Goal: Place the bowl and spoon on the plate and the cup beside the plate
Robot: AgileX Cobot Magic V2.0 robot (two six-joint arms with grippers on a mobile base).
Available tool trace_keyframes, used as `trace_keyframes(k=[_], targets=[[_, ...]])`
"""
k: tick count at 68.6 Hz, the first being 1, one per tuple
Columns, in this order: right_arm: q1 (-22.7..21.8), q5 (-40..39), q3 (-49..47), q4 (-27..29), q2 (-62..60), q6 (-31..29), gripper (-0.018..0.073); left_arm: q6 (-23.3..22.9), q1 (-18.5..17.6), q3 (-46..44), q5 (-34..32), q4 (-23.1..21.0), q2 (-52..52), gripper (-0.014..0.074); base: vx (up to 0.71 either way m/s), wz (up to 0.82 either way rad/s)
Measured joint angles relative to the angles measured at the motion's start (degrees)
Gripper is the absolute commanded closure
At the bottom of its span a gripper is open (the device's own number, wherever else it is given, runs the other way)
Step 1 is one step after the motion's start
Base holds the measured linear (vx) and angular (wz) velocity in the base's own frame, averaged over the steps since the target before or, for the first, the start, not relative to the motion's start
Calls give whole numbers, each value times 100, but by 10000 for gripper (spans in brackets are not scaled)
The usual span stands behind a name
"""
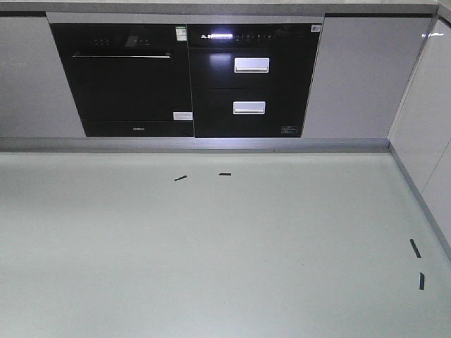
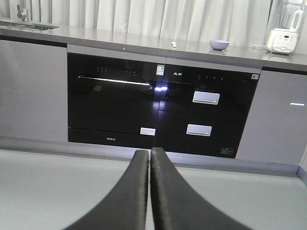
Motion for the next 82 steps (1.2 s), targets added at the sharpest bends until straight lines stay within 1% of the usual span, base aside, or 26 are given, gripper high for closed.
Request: trace_keyframes(k=[82], targets=[[0,0,0,0,0,-3,561,0,0,0,0,0,0,602,0,0]])
